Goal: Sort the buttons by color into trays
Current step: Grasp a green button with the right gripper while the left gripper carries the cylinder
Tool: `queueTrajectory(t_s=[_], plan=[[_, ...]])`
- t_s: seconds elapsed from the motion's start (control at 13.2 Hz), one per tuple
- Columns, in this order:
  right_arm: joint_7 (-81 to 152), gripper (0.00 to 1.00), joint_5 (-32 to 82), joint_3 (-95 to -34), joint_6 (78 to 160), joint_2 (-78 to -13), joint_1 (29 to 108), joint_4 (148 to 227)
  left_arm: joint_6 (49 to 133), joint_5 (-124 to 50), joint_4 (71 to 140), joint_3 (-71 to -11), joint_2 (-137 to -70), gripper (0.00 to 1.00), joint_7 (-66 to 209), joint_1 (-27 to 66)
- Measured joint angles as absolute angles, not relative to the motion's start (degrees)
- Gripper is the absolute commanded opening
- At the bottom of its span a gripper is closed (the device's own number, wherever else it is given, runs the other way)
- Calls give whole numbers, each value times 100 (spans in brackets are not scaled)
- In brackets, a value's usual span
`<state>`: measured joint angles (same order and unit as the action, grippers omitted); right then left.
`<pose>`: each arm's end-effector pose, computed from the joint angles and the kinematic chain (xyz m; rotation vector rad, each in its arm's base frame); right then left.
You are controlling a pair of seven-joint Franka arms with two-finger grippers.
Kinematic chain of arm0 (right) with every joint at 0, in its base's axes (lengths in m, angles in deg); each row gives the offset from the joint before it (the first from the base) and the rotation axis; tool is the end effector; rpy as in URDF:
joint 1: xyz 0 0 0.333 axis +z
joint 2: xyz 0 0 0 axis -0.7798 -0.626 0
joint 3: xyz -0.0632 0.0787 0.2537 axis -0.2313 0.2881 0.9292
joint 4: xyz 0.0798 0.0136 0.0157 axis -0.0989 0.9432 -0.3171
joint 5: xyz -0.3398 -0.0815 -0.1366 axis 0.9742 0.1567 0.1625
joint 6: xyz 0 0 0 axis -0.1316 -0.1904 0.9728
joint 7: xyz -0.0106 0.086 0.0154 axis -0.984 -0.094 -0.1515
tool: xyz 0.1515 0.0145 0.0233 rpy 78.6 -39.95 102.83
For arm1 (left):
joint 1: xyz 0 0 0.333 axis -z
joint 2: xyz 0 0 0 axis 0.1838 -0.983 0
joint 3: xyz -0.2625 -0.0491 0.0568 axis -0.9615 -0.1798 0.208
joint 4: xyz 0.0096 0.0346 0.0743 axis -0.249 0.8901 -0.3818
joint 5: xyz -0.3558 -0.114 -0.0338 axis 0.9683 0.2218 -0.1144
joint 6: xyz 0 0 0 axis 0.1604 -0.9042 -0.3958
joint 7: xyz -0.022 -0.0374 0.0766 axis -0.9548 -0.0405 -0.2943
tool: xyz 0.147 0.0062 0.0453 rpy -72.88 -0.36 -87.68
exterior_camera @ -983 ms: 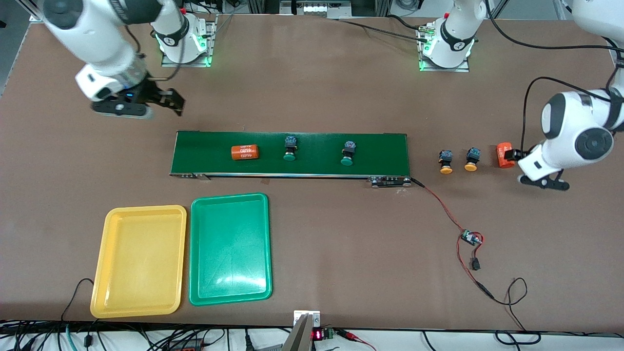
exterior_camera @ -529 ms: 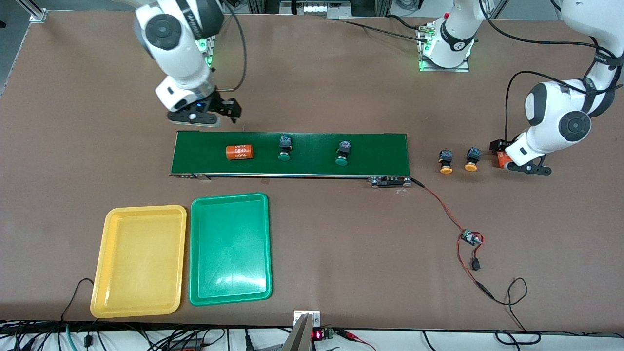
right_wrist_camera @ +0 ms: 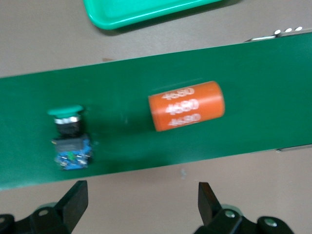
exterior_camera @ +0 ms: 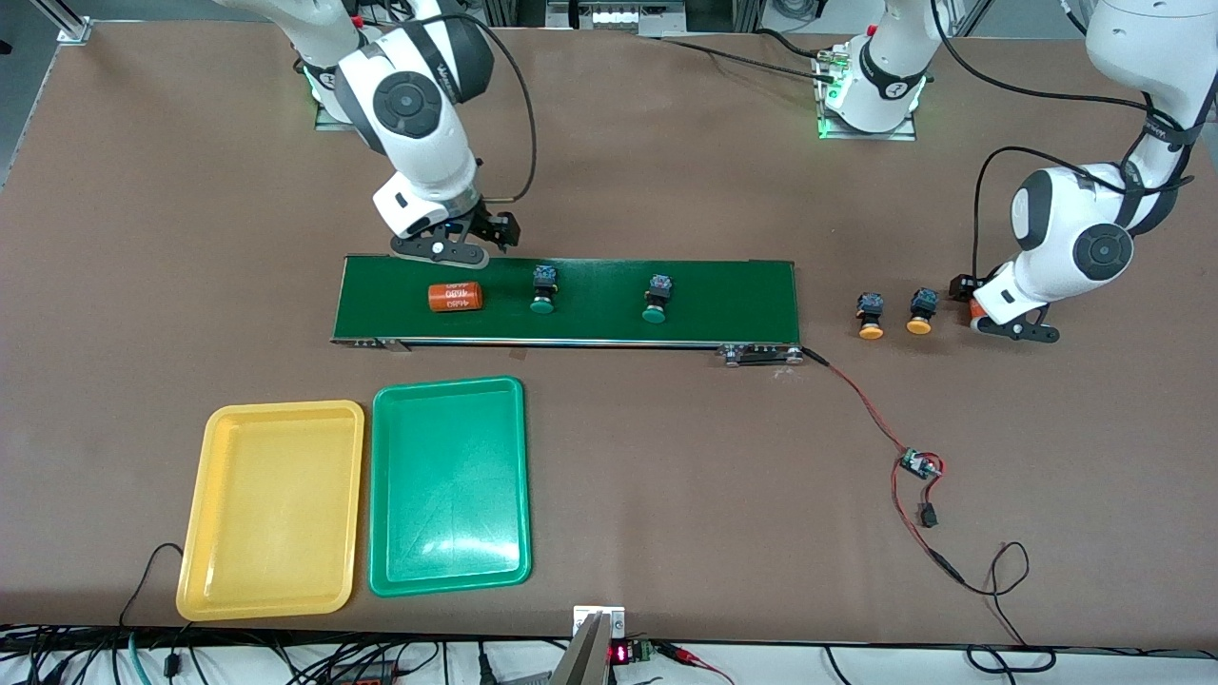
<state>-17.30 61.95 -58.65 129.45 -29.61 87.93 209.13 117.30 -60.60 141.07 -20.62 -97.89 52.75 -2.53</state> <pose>0.4277 0.3236 0.2692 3.0912 -0.2780 -0.0561 0.4361 0.1288 0.0962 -3.0201 0.2520 0.3600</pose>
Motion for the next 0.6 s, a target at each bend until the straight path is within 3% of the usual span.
queueTrajectory(t_s=[0.08, 0.3, 0.6], plan=[[-1849, 100, 6202, -5865, 12945, -3092, 8841, 20747, 11754, -6060, 14094, -2058, -9786, 28, 5273, -253], [-1745, 100, 6271, -5873, 12950, -3324, 8863, 20526, 11649, -6060, 13949, -2077, -9619, 29, 5250, -245], [-1549, 100, 6274, -5908, 13054, -3377, 8862, 20515, 10090, -6058, 13249, -2687, -9114, 31, 5221, -211]])
